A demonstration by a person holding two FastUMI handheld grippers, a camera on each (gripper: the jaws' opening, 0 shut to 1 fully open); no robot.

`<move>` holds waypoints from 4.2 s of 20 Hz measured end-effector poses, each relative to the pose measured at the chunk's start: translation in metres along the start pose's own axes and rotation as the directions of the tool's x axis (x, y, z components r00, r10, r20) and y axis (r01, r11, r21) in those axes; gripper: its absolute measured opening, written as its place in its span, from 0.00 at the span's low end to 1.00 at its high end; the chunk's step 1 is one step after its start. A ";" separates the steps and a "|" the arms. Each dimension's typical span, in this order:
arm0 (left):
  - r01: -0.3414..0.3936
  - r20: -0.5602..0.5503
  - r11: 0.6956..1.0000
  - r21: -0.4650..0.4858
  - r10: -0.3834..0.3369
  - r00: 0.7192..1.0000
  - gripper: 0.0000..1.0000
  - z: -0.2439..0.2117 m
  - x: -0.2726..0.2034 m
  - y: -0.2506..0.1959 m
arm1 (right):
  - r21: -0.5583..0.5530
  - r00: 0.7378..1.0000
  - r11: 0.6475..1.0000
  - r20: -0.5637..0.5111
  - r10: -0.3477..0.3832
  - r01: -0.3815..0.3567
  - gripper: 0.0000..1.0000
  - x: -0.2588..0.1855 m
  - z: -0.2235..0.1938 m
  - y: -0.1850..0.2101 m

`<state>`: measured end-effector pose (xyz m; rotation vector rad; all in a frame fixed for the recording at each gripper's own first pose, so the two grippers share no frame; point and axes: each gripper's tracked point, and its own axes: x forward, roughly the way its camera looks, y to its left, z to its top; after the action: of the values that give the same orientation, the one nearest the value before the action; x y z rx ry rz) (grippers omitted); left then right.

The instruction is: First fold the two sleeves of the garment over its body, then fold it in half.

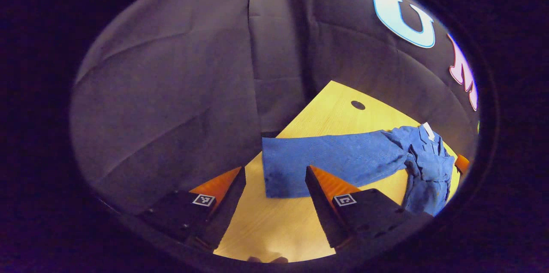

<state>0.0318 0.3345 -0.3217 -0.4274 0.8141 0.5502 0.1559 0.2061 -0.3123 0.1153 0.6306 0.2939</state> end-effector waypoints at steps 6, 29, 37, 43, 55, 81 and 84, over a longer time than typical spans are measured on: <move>-0.158 -0.053 0.980 0.123 0.165 0.985 0.83 -0.006 0.047 -0.009 | -0.043 0.999 0.999 0.050 -0.013 0.015 0.98 -0.049 -0.001 -0.036; 0.228 0.110 0.973 -0.020 -0.225 0.968 0.00 0.053 -0.020 -0.176 | -0.041 0.993 0.993 0.041 -0.107 0.109 0.98 -0.090 -0.010 -0.164; 0.689 0.034 0.685 0.236 -0.714 0.699 0.00 0.002 -0.093 -0.515 | 0.063 0.959 0.959 0.042 -0.280 0.277 0.98 -0.127 -0.019 -0.238; 0.784 -0.273 0.563 0.262 -0.736 0.619 0.34 -0.106 -0.109 -0.596 | 0.145 0.922 0.914 0.029 -0.386 0.378 0.98 -0.160 -0.038 -0.277; 0.572 -0.218 0.717 0.398 -0.532 0.818 0.55 -0.117 -0.155 -0.276 | 0.130 0.900 0.908 -0.245 -0.360 0.399 0.99 -0.209 -0.155 -0.239; 0.311 -0.400 0.848 0.429 -0.131 0.907 0.64 -0.224 -0.147 -0.153 | 0.071 0.783 0.895 -0.519 -0.344 0.440 0.83 -0.211 -0.224 -0.244; 0.304 -0.387 0.849 0.433 -0.129 0.913 0.30 -0.227 -0.151 -0.166 | 0.068 0.793 0.908 -0.517 -0.323 0.414 0.21 -0.203 -0.220 -0.234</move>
<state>-0.0793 0.0353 -0.3207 -0.1433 1.1875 0.0359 -0.0755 -0.0752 -0.4201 0.0838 1.1779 -0.1295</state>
